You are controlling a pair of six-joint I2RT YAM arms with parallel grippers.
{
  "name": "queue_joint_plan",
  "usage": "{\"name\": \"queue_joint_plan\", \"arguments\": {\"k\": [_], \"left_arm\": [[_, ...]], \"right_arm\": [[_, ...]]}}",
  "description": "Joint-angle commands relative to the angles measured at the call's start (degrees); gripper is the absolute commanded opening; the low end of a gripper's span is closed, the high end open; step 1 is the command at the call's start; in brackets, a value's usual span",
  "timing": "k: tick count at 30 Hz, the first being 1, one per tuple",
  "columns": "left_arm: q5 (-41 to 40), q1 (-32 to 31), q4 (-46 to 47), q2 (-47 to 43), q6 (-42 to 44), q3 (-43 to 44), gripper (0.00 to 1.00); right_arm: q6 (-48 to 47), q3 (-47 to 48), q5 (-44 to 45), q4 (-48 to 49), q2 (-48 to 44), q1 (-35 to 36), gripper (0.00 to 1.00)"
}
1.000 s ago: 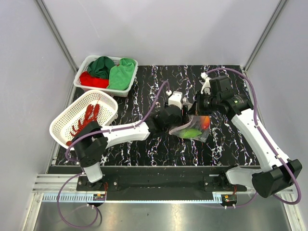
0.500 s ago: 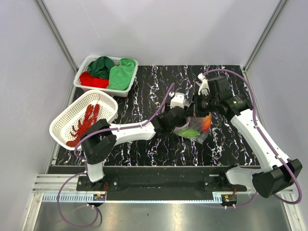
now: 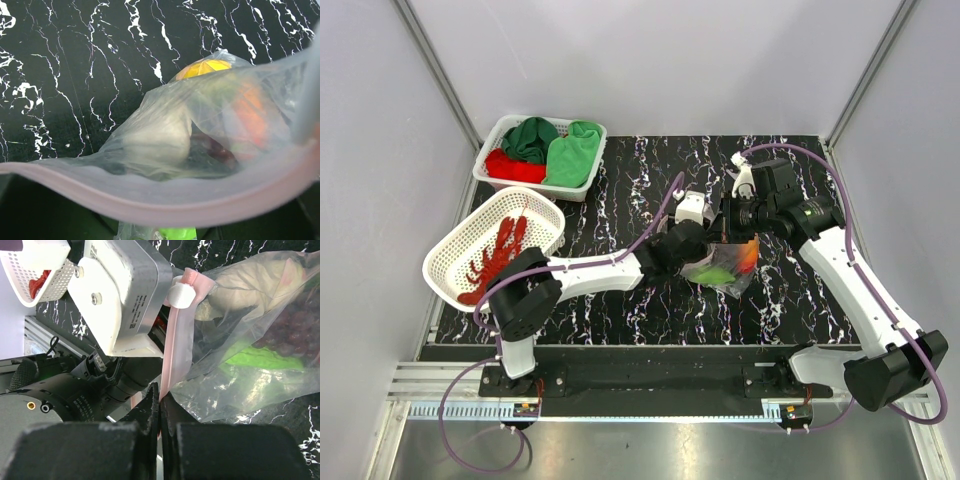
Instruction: Open the zip-top bag and remove the fake food
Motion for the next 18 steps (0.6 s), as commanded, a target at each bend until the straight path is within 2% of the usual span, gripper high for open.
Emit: {"name": "queue_joint_plan", "arguments": {"k": [1,3,8,13,18], "left_arm": [[0.48,0.11,1.63,-3.58,1.6,1.67,0.0],[2.24,-0.41,0.66,-5.94,1.87,0.88,0.0],[15.5,-1.21,-2.58,-12.36,3.27,-1.32,0.0],[19.9,-1.73,-5.57,-19.66,3.89,-1.77,0.0],[19.74,-2.53,-12.78,-26.41,6.0,-0.53,0.0]], "right_arm": [[-1.44,0.92,2.49,0.6,-1.66,0.33,0.0],[-1.8,0.48,5.82,0.6,-1.57,0.33,0.0],[-3.03,-0.14,10.67,0.6,-0.78,0.33,0.0],[-3.73,-1.19,12.96,0.78,-0.07,0.33,0.0],[-4.08,-1.46,14.8,0.78,-0.16,0.24,0.0]]}}
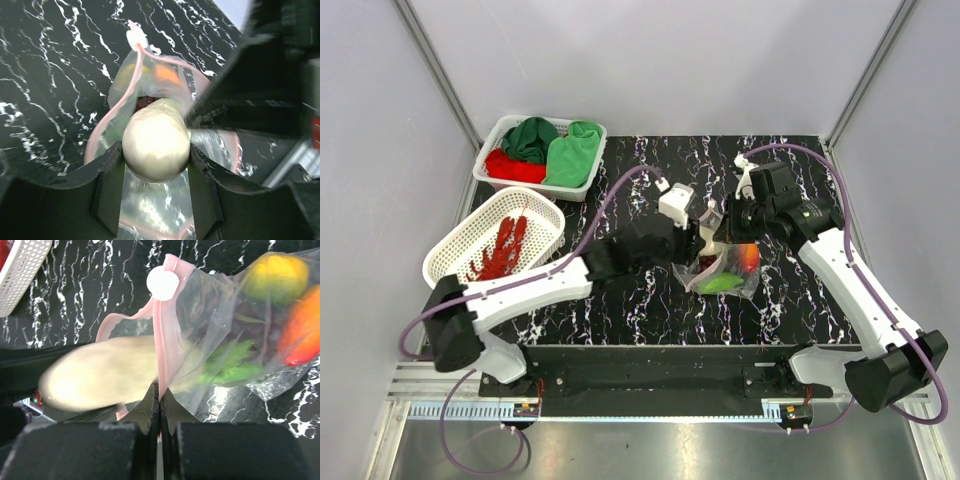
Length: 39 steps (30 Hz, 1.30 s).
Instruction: Open the zip-top bag and remove the fake food
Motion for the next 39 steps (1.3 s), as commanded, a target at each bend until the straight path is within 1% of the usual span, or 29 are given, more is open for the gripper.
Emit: {"name": "queue_joint_plan", "arguments": {"k": [1,6,8,10,12,13,14,15,16,18,19,21,22,24,25,27,28,29,30,31,33,35,37,38,39], "left_arm": [[4.19,-0.6,-2.95,-7.55,2.8,2.5,0.0],[6.65,-0.51,-11.12,-14.74,6.32,3.56,0.0],[5.26,0.18,-14.71,-17.21,6.68,3.3,0.0],[1.15,1.15,-16.49,-21.52,6.59,2.25,0.0],[-2.9,3.96,-19.21,-25.99,5.63,0.15,0.0],[-6.93,5.53,-20.44,-27.41,3.45,-0.56,0.0],[-8.53,9.55,-22.8,-28.73,2.12,-1.27,0.0],[-9.77,11.77,-23.52,-31.35,0.98,-2.75,0.0],[-11.26,16.05,-23.79,-32.59,-0.34,-3.99,0.0],[-13.46,20.12,-23.61,-35.67,-1.14,-6.1,0.0],[-16.34,23.97,-24.13,-36.21,-2.53,-7.15,0.0],[-19.6,28.12,-27.12,-36.65,-4.56,-7.86,0.0],[-21.1,33.18,-27.91,-36.65,-6.48,-8.73,0.0],[-20.59,39.18,-28.71,-36.13,-8.34,-10.49,0.0],[-19.02,45.56,-29.15,-35.77,-10.44,-11.98,0.0],[-17.61,51.31,-28.63,-35.24,-12.56,-13.74,0.0],[-16.03,55.69,-27.49,-35.16,-14.05,-15.15,0.0],[-13.67,58.0,-24.0,-34.89,-14.32,-17.68,0.0],[-10.77,60.11,-22.57,-34.54,-15.89,-18.84,0.0],[-5.52,63.96,-22.04,-33.93,-17.21,-19.29,0.0],[-0.58,66.19,-20.72,-31.91,-19.85,-20.52,0.01],[1.28,67.42,-20.1,-29.98,-21.44,-21.04,0.03],[2.88,67.86,-19.83,-29.09,-23.28,-22.1,0.07],[2.79,67.95,-19.75,-28.92,-23.99,-22.45,0.22],[2.44,68.04,-19.75,-28.83,-24.86,-23.32,0.33]], "right_arm": [[-1.57,-0.38,4.57,1.24,0.14,-0.17,0.0],[-1.57,-0.47,5.28,1.41,0.76,-0.17,0.0],[-1.57,-0.47,5.28,1.59,0.94,-0.17,0.0],[-1.48,-0.3,5.37,1.67,1.2,-0.17,0.0],[-1.48,-0.21,4.93,1.59,1.2,-0.17,0.0],[-1.57,-0.21,4.84,1.67,1.11,-0.17,0.0],[-1.48,-0.3,4.84,1.67,1.11,-0.26,0.0],[-1.48,-0.3,4.67,1.59,0.94,-0.17,0.0],[-1.57,-0.3,4.67,1.59,0.94,-0.17,0.0],[-1.66,-0.38,4.49,1.59,0.94,-0.17,0.0],[-1.75,-0.39,4.32,1.5,1.02,-0.17,0.0],[-1.75,-0.47,4.05,1.59,1.02,-0.26,0.0],[-1.83,-0.39,3.88,1.59,0.94,-0.17,0.0],[-1.83,-0.3,3.35,1.59,0.94,-0.08,0.0],[-1.75,-0.21,3.09,1.59,0.94,-0.26,0.0],[-1.66,-0.21,2.56,1.41,0.76,-0.17,0.0],[-1.57,-0.3,2.3,1.41,0.67,-0.17,0.0],[-1.57,-0.38,2.21,1.41,0.59,-0.17,0.0],[-1.4,-0.47,2.03,1.41,0.5,-0.17,0.0],[-1.4,-0.56,1.94,1.41,0.41,-0.17,0.0],[-1.31,-0.65,1.77,1.41,0.32,-0.17,0.0],[-1.22,-0.65,1.33,1.41,0.32,-0.08,0.0],[-1.22,-0.56,0.63,1.67,0.32,-0.08,0.0],[-1.31,-0.56,0.1,1.67,0.49,-0.17,0.0],[-1.22,-0.56,-0.25,1.76,0.41,-0.17,0.0]]}}
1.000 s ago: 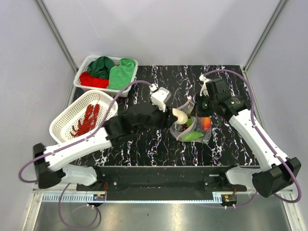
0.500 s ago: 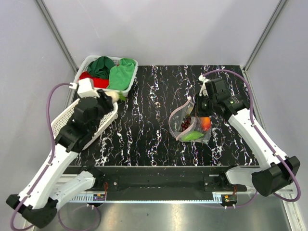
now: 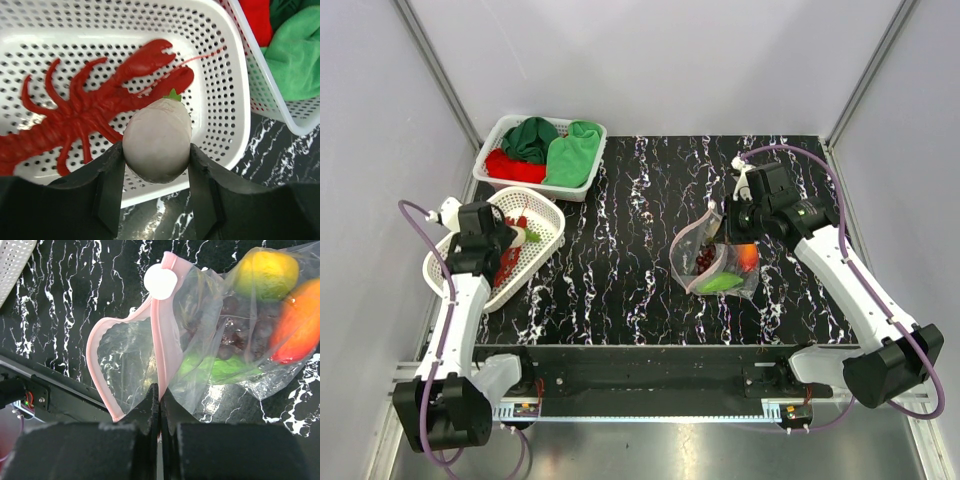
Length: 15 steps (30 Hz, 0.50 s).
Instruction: Open the zip-top bag and remove the fake food
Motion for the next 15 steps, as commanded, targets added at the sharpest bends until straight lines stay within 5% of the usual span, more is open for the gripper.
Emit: {"name": "queue_joint_plan", "arguments": {"k": [1,6,11,15], "left_arm": [[4.71,0.59,4.04,0.05,-5.59,-1.61,0.48],[4.88,0.59,2.37,-1.97,-5.95,-2.14,0.99],[11.64,0.33,2.88,-6.1,-4.72,-0.73,0.97],[24.19,-7.89,9.2,-8.92,-1.57,-0.12,0.81]], "right_arm": [[-0.43,0.14,-2.46,1.72,-0.82,-0.15,0.0],[-0.52,0.05,-3.43,1.98,-0.99,-0.15,0.0],[-0.26,-0.04,-4.75,2.07,-1.43,-0.15,0.0],[-0.17,0.22,-6.06,2.33,-1.69,-0.15,0.0]]}}
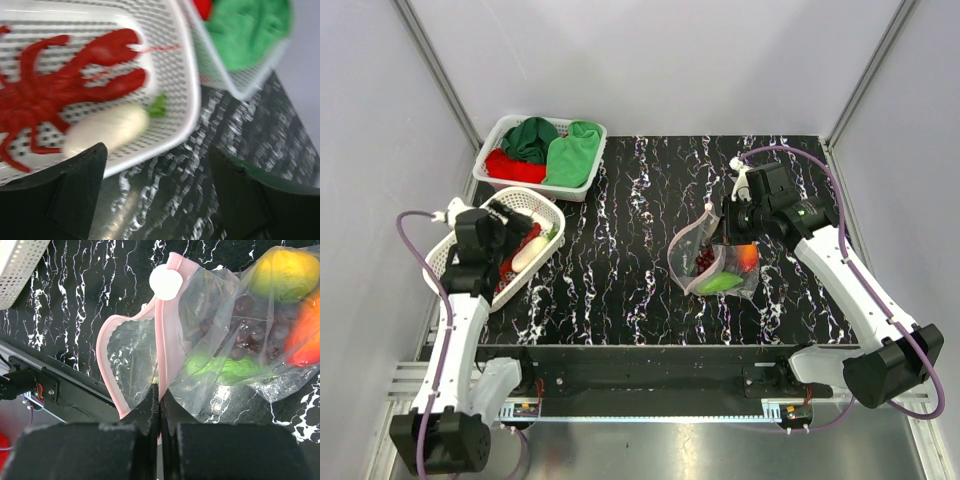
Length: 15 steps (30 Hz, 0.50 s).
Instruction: Open the zip-top bag and remove the fake food
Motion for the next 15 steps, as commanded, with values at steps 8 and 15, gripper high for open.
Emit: {"name": "queue_joint_plan", "arguments": {"k": [8,15], "left_arm": [[18.22,-39.42,27.74,4.18,5.97,5.49,0.48],[17.07,-56.65,29.76,18.15,10.55,13.05,0.32]], "right_arm": [[0.86,1.65,-4.35,2.2,-2.26,-0.15,0.0],[1.65,2.44,-6.28,2.2,-2.7,-0.15,0.0]]}}
